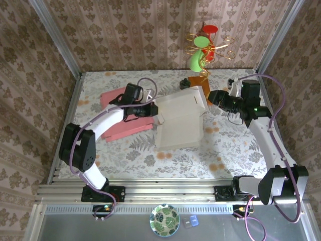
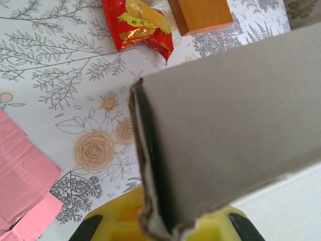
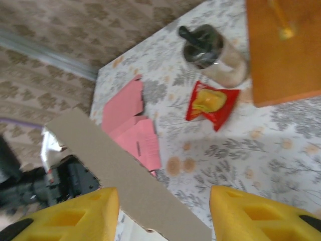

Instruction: Fold the paper box

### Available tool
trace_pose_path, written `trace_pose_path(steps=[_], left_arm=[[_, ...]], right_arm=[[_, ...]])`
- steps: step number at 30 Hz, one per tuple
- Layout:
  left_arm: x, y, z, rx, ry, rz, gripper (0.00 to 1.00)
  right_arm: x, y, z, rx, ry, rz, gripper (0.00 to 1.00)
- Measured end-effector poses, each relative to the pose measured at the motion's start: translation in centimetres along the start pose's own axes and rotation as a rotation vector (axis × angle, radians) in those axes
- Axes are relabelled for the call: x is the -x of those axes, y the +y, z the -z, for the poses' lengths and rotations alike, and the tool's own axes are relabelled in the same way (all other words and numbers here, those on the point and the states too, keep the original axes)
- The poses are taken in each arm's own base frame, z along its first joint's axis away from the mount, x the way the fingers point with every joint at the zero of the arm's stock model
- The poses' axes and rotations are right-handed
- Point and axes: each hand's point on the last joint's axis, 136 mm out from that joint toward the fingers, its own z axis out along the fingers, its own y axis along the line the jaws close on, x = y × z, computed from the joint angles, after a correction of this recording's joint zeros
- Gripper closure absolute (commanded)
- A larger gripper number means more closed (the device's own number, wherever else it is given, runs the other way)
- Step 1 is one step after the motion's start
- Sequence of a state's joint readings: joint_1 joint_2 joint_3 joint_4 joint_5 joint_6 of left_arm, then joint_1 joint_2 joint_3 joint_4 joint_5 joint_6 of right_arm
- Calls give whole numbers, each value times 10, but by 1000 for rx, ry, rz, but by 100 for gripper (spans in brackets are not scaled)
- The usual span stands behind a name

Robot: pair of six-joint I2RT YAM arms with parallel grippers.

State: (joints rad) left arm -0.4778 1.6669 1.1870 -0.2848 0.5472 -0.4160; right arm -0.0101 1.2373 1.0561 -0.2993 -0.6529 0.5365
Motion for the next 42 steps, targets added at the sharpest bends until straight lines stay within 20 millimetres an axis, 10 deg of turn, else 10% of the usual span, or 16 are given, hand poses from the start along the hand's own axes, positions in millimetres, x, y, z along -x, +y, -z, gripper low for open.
trace_pose_path(steps=[17, 26, 42], left_arm=[[-2, 0, 12, -97, 36, 31, 100], [2, 2, 13, -136, 59, 60, 100], [6, 0, 8, -180, 86, 72, 100]], right_arm=[[-6, 33, -2, 126, 28, 92, 52], [25, 58, 10, 162, -44, 120, 56], [18, 60, -23, 224, 66, 89, 61]])
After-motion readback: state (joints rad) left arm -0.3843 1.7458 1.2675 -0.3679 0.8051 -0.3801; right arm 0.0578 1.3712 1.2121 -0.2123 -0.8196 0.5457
